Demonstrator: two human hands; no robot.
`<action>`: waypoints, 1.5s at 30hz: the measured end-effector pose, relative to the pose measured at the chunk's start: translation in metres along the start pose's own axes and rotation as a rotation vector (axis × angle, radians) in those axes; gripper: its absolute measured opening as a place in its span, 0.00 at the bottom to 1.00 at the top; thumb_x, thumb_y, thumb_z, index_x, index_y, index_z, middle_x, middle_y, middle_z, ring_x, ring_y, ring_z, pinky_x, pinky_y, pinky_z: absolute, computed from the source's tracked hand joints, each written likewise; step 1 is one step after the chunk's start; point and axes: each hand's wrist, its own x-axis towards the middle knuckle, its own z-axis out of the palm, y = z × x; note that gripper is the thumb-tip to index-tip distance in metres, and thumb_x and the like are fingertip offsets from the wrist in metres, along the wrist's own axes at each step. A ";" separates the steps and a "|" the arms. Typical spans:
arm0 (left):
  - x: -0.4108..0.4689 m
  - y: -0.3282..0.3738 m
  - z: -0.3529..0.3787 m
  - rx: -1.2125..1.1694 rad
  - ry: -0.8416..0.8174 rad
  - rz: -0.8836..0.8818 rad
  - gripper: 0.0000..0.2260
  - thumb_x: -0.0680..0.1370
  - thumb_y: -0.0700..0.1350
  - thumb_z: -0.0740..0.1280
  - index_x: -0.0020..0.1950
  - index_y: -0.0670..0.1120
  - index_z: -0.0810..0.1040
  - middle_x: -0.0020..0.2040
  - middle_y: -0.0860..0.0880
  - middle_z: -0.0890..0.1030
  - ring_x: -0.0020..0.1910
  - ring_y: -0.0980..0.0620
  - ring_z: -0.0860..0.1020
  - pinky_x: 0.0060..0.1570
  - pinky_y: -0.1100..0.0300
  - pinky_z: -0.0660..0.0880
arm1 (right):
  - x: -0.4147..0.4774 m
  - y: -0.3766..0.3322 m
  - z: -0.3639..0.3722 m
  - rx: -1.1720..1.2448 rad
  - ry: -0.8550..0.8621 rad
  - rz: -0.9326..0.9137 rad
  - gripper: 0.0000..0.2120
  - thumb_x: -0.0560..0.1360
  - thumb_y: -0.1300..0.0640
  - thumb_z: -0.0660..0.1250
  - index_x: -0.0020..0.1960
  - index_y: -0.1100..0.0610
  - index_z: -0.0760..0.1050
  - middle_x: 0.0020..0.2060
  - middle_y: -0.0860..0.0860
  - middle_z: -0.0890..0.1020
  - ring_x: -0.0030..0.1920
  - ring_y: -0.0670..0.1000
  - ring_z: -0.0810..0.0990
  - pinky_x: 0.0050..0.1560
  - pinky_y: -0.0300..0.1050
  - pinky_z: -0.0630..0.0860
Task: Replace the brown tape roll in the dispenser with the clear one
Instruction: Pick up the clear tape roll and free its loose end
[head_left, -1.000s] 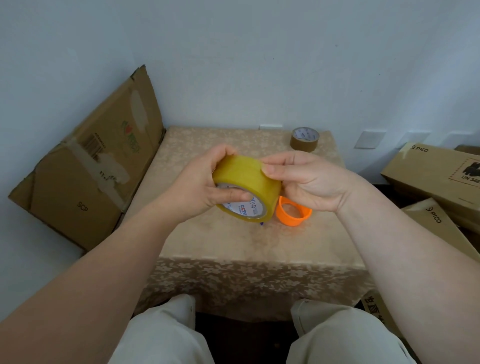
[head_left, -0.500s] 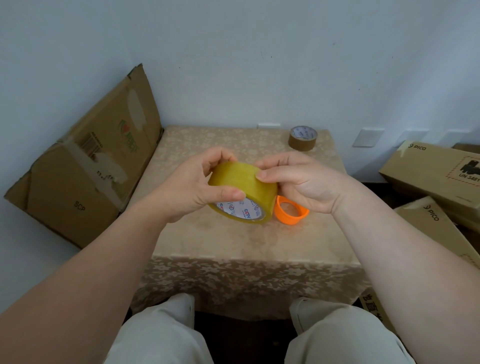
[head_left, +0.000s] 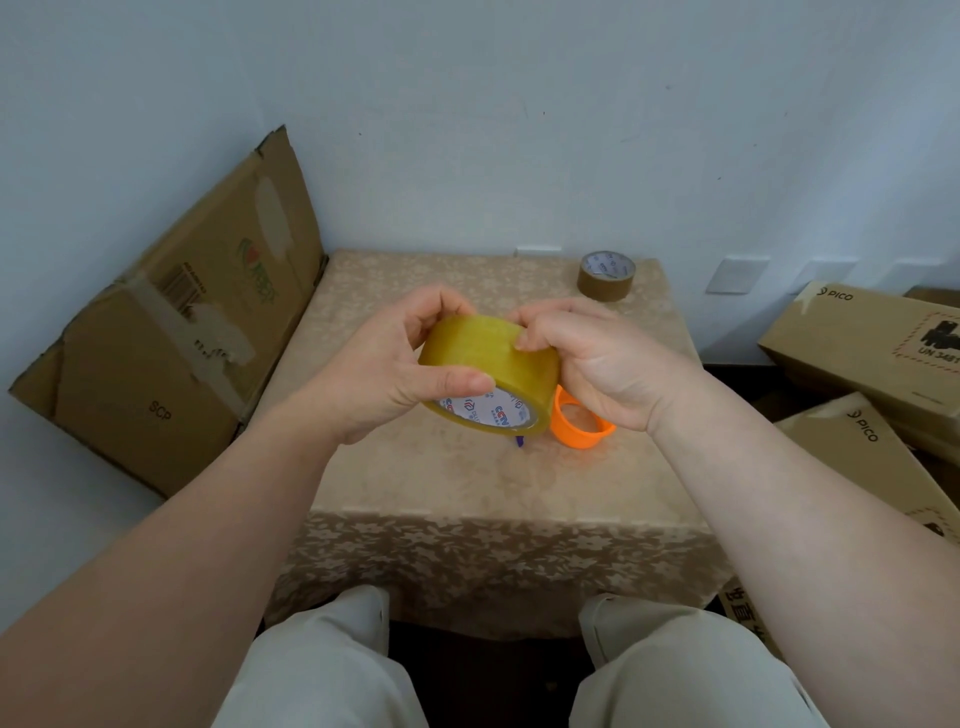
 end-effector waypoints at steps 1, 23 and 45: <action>0.000 -0.001 0.001 -0.001 0.003 0.001 0.19 0.56 0.55 0.79 0.42 0.59 0.76 0.39 0.61 0.77 0.40 0.60 0.75 0.36 0.64 0.75 | 0.000 0.000 0.000 -0.010 -0.003 0.001 0.15 0.70 0.66 0.62 0.55 0.70 0.74 0.48 0.60 0.75 0.49 0.56 0.74 0.53 0.53 0.70; 0.002 -0.001 0.001 -0.027 0.040 0.004 0.15 0.59 0.51 0.76 0.41 0.58 0.75 0.37 0.60 0.78 0.39 0.60 0.76 0.35 0.65 0.74 | 0.003 0.002 0.002 0.066 0.059 -0.017 0.17 0.68 0.66 0.58 0.55 0.70 0.74 0.46 0.60 0.79 0.50 0.58 0.77 0.48 0.51 0.75; 0.002 -0.003 -0.001 -0.049 0.021 -0.004 0.15 0.59 0.51 0.76 0.42 0.59 0.77 0.39 0.60 0.80 0.40 0.61 0.77 0.37 0.66 0.75 | -0.005 -0.007 0.005 0.002 -0.010 -0.018 0.19 0.70 0.70 0.57 0.57 0.82 0.63 0.47 0.58 0.72 0.47 0.58 0.70 0.49 0.53 0.67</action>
